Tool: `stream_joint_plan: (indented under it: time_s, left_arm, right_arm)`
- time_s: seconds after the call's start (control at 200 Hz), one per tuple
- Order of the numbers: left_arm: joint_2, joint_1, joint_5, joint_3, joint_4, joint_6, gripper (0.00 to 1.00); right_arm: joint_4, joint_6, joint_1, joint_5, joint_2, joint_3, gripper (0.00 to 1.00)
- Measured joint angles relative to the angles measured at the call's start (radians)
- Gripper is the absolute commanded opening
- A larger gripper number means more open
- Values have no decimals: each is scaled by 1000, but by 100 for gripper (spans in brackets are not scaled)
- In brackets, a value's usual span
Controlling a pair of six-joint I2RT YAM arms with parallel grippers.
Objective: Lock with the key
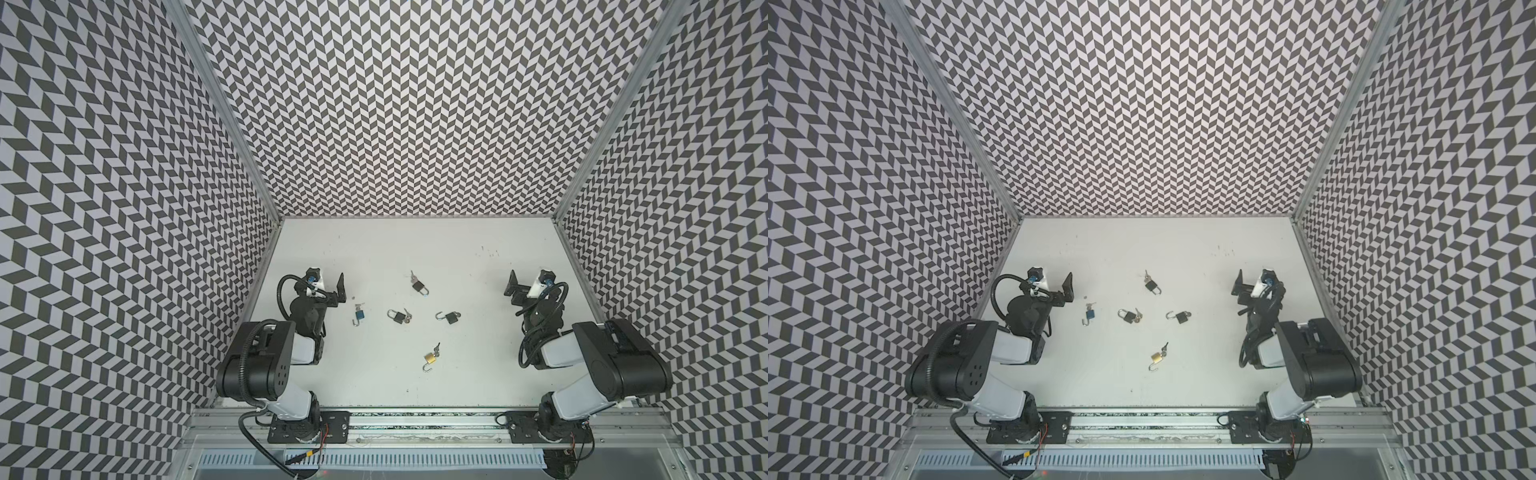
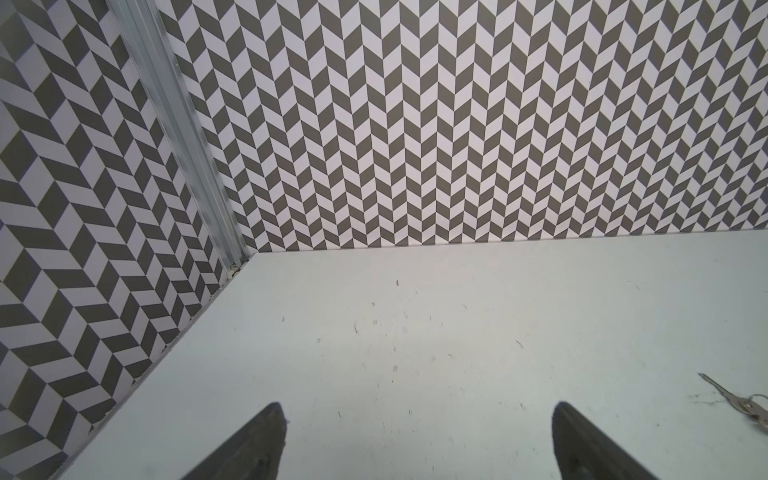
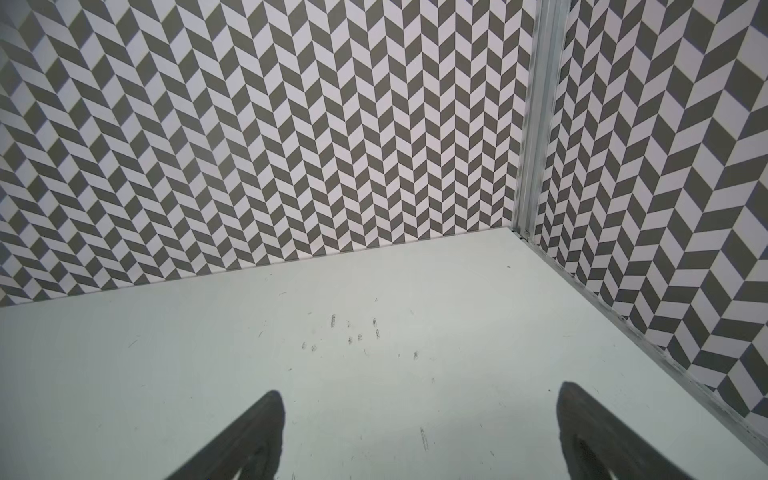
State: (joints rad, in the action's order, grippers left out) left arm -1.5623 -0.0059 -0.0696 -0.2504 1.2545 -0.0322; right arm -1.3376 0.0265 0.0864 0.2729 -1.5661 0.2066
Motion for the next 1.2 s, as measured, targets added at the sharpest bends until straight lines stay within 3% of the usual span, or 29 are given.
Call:
stream_joint_plan:
  time_s: [1.041,1.202]
  left_arm:
    - [6,-41,65,55,71,-27,100]
    - [98,-111,164,105,77,-51,100]
  right_arm:
    - [-34,0,0,-1,3,-33,99]
    - [-8,-12,1,-24,76,-50,99]
